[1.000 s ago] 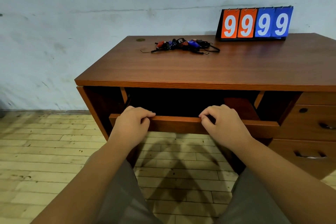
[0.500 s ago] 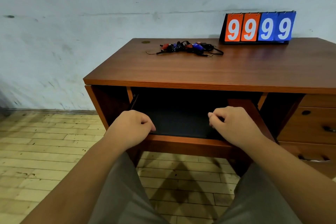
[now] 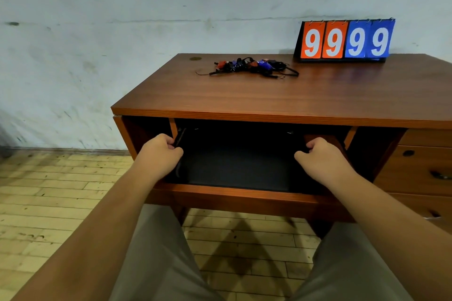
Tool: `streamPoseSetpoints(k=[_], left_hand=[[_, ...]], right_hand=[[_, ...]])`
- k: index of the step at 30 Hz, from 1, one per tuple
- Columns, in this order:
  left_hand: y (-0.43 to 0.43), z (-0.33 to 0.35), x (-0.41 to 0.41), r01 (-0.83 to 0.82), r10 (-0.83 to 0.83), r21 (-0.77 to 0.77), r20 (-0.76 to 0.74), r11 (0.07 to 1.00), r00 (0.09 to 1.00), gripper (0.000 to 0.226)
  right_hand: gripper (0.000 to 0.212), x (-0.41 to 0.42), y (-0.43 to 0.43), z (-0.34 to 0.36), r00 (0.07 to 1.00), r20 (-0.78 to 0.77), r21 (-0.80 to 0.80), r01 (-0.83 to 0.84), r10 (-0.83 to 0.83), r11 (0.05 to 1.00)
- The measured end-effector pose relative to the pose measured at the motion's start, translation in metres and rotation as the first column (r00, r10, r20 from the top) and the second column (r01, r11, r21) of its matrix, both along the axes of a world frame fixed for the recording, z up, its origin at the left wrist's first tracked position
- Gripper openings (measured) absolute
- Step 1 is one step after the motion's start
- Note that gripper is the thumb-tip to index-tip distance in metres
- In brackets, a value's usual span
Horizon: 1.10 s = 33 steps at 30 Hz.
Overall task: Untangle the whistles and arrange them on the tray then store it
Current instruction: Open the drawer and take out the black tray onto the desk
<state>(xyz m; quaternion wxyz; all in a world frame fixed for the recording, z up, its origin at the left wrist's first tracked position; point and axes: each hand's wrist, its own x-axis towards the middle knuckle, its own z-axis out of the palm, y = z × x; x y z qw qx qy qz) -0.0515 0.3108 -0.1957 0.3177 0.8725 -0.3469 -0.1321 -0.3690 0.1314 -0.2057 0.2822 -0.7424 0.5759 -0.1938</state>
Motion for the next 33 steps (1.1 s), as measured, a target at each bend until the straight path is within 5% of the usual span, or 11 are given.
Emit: streamPoseSetpoints(k=[4,10,18,27,33], left_hand=[[-0.001,-0.003,0.0,-0.077,0.06,-0.095,-0.164,0.993,0.985,0.051],[-0.003,0.003,-0.013,-0.187,0.101,-0.215,-0.357,0.959,0.929,0.018],[0.008,0.02,-0.019,-0.22,0.157,-0.182,-0.306,0.959,0.939,0.032],[0.035,0.051,-0.017,-0.159,0.128,-0.097,-0.269,0.983,0.954,0.044],[0.045,0.07,-0.014,-0.127,0.097,-0.103,-0.254,0.987,0.962,0.038]], right_hand=[[0.055,0.001,0.002,0.004,0.992,0.109,0.039,0.064,-0.068,0.997],[0.027,-0.003,0.009,0.015,0.955,0.256,0.115,0.125,-0.151,0.985],[0.028,-0.004,0.02,0.032,0.943,0.288,0.226,0.103,-0.168,0.969],[0.032,-0.012,0.026,0.058,0.993,0.095,0.169,0.058,-0.074,0.984],[0.027,-0.017,0.031,0.081,0.993,0.117,0.154,0.006,-0.024,0.988]])
